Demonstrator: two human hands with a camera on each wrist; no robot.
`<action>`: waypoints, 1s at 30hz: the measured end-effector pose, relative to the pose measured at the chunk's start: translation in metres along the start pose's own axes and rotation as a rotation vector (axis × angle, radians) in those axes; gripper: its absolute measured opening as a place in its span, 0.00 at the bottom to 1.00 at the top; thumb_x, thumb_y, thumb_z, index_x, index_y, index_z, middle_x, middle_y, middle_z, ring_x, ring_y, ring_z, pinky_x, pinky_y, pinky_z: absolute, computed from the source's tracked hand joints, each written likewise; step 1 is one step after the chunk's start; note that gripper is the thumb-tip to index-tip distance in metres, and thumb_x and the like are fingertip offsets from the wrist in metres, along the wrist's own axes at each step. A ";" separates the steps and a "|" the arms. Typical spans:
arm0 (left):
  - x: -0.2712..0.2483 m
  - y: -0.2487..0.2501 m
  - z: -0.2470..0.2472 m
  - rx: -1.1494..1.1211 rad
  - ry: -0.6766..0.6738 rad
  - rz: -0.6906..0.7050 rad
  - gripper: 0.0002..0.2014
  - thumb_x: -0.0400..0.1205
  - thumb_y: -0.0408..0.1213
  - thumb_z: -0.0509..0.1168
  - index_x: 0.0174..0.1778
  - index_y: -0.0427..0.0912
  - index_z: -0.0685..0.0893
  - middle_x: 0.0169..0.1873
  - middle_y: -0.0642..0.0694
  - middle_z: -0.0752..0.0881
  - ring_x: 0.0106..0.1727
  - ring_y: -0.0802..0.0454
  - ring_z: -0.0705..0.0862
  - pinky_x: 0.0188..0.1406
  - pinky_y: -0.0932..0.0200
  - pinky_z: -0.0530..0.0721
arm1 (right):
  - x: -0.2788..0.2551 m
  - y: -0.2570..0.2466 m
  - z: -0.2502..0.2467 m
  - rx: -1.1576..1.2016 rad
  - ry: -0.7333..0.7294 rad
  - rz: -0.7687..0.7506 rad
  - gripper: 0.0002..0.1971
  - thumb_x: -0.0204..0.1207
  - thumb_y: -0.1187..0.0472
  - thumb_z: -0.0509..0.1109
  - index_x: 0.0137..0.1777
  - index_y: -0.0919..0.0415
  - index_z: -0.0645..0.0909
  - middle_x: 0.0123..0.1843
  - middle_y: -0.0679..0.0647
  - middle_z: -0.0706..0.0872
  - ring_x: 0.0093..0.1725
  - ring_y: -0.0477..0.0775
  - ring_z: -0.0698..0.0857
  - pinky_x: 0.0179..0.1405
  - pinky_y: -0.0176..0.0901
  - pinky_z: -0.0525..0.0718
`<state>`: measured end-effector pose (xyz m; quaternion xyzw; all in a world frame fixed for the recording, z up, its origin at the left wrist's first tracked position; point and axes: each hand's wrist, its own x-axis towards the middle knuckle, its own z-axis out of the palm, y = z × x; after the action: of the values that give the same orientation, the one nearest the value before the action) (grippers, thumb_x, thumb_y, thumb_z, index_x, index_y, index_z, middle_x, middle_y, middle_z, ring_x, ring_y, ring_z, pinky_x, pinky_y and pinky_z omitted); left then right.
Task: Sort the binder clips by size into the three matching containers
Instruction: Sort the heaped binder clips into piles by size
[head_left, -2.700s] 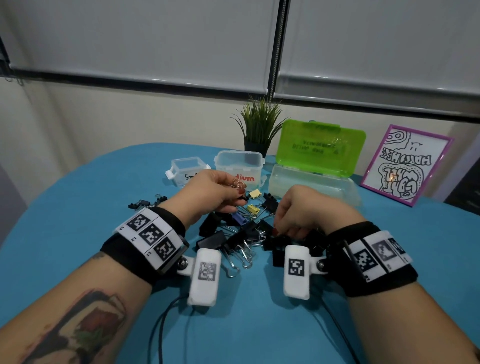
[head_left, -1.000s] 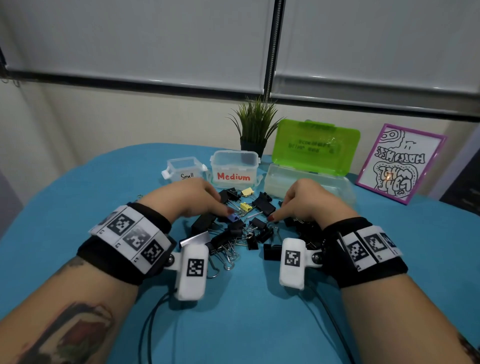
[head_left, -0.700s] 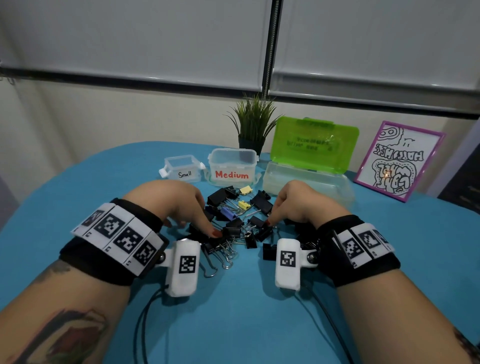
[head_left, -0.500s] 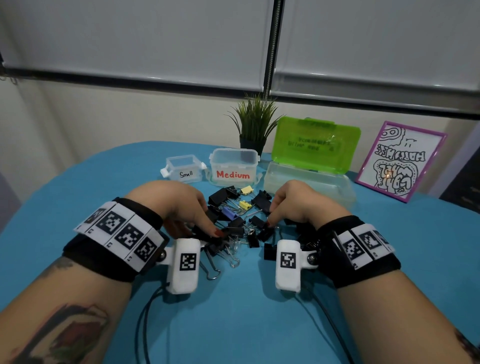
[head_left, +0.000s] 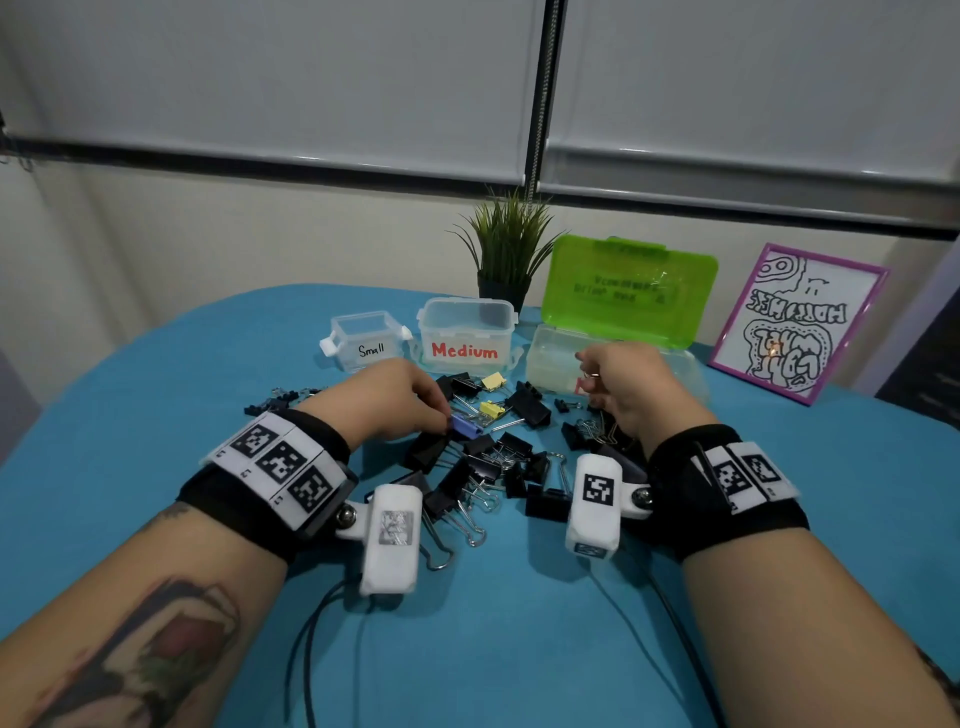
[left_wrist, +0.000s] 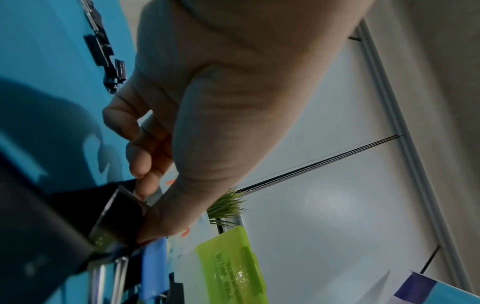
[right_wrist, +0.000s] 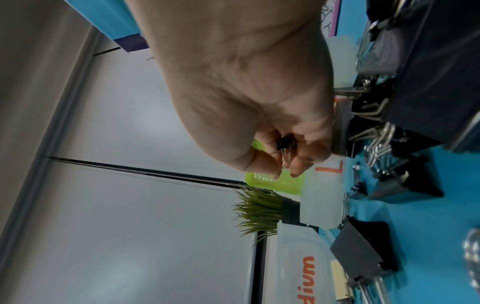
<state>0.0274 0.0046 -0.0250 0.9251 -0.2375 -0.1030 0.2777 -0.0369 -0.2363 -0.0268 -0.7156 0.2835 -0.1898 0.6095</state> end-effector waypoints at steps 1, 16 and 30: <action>0.001 0.000 0.001 0.001 -0.006 0.013 0.05 0.76 0.38 0.75 0.44 0.54 0.92 0.32 0.59 0.84 0.35 0.60 0.80 0.33 0.65 0.75 | 0.002 0.001 -0.001 -0.056 0.007 0.000 0.06 0.77 0.69 0.66 0.50 0.70 0.81 0.35 0.58 0.76 0.29 0.54 0.73 0.27 0.46 0.71; 0.003 0.001 0.002 -0.007 -0.016 -0.014 0.09 0.77 0.35 0.73 0.43 0.56 0.94 0.39 0.53 0.90 0.32 0.55 0.81 0.29 0.64 0.78 | -0.001 0.010 0.002 -0.810 -0.124 -0.180 0.03 0.70 0.61 0.82 0.42 0.53 0.93 0.39 0.51 0.91 0.41 0.52 0.88 0.47 0.45 0.87; -0.003 -0.002 -0.008 0.003 -0.164 -0.038 0.24 0.59 0.60 0.84 0.48 0.57 0.90 0.48 0.53 0.87 0.52 0.52 0.87 0.50 0.53 0.91 | -0.004 0.008 0.006 -0.874 -0.226 -0.157 0.12 0.72 0.57 0.79 0.48 0.66 0.90 0.48 0.62 0.92 0.50 0.62 0.90 0.52 0.54 0.88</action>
<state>0.0277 0.0112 -0.0190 0.9183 -0.2422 -0.1832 0.2539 -0.0379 -0.2297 -0.0356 -0.9413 0.2133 -0.0187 0.2611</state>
